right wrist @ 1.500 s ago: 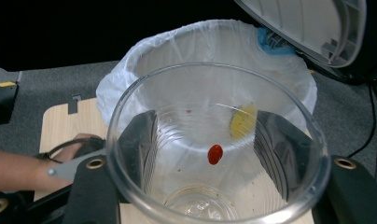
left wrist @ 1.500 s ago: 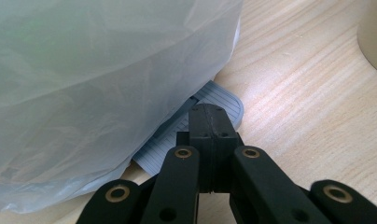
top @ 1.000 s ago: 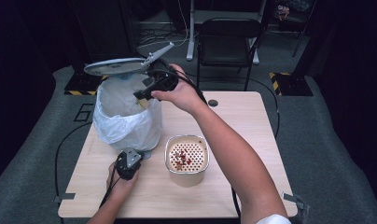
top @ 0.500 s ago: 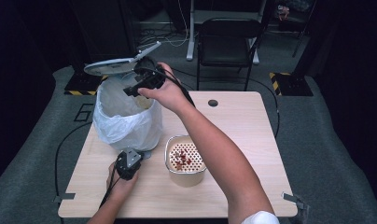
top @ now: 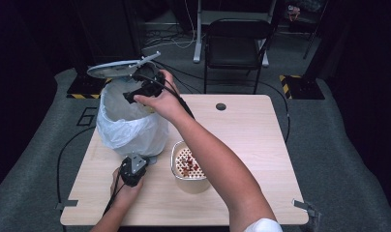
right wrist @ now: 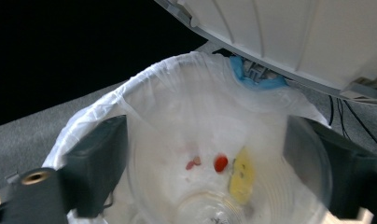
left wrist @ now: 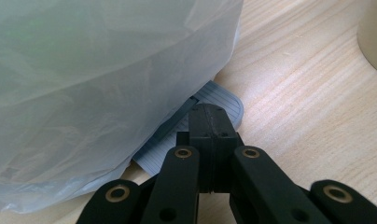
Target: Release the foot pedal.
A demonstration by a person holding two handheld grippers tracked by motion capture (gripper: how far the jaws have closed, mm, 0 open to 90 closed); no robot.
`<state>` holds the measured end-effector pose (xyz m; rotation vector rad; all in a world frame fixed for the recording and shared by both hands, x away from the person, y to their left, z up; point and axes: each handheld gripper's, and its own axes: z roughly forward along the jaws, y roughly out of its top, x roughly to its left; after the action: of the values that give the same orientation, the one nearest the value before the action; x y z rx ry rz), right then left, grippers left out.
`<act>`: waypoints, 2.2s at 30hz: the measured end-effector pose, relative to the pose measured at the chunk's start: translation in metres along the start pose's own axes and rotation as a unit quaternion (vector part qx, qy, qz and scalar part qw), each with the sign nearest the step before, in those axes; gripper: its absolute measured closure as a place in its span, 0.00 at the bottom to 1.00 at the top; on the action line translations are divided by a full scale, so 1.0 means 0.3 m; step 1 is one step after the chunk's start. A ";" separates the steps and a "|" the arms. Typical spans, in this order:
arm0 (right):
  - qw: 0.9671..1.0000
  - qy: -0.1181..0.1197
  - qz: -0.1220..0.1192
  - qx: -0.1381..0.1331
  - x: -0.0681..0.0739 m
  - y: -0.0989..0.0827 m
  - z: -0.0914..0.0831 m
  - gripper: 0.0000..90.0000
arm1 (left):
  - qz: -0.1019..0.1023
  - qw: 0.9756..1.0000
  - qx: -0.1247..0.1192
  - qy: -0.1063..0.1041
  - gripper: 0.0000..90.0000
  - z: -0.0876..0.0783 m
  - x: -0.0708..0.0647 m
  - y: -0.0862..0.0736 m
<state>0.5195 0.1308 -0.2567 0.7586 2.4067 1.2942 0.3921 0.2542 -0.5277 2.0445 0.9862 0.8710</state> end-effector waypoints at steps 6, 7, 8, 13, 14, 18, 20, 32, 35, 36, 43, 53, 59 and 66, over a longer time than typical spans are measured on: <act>1.000 0.003 0.011 -0.004 0.011 -0.014 0.005 0.09 | 0.002 1.000 0.009 -0.007 1.00 -0.004 0.003 0.002; 1.000 0.005 0.004 -0.003 0.006 -0.018 0.003 0.09 | 0.002 1.000 0.009 -0.007 1.00 -0.004 0.003 0.002; 1.000 0.007 0.006 0.000 0.005 -0.020 -0.001 0.09 | 0.002 1.000 0.009 -0.007 1.00 -0.004 0.004 0.002; 1.000 0.014 0.003 -0.003 -0.016 -0.060 -0.048 0.12 | 0.001 1.000 0.009 -0.009 1.00 -0.004 0.005 0.002; 1.000 0.013 0.001 -0.001 -0.022 -0.071 -0.062 0.13 | 0.003 1.000 0.010 -0.008 1.00 -0.005 0.006 0.003; 1.000 0.008 0.011 -0.005 -0.059 -0.120 -0.118 0.15 | 0.001 1.000 0.004 -0.005 1.00 -0.002 0.005 0.001; 1.000 0.002 0.011 -0.002 -0.082 -0.144 -0.145 0.16 | -0.007 1.000 -0.001 -0.005 1.00 0.001 0.005 -0.001; 0.999 -0.027 0.033 -0.004 -0.211 -0.283 -0.289 0.18 | -0.051 0.998 -0.019 -0.021 0.87 -0.020 0.022 -0.002; 0.999 -0.042 0.032 0.002 -0.229 -0.328 -0.318 0.18 | -0.045 0.998 -0.013 -0.034 0.73 -0.037 0.010 0.020; 0.999 -0.046 0.025 0.004 -0.237 -0.342 -0.323 0.18 | -0.040 0.998 -0.014 -0.036 0.71 -0.042 0.000 0.027; 0.998 -0.049 0.037 0.001 -0.262 -0.437 -0.379 0.19 | -0.025 0.998 -0.005 -0.064 0.58 -0.065 -0.047 0.074; 0.994 -0.094 0.048 0.014 -0.283 -0.576 -0.470 0.20 | -0.065 0.991 0.035 -0.113 0.49 -0.120 -0.005 0.050; 0.993 -0.103 0.063 0.018 -0.282 -0.696 -0.498 0.20 | -0.059 0.990 0.040 -0.125 0.47 -0.163 0.028 0.024; 0.989 -0.114 0.091 0.026 -0.296 -0.860 -0.527 0.20 | -0.085 0.988 0.039 -0.120 0.45 -0.194 0.075 -0.028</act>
<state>0.4347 -0.1447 -0.3847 1.0991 2.2373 1.1412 0.3538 0.2939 -0.4974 2.0386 1.0541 0.4917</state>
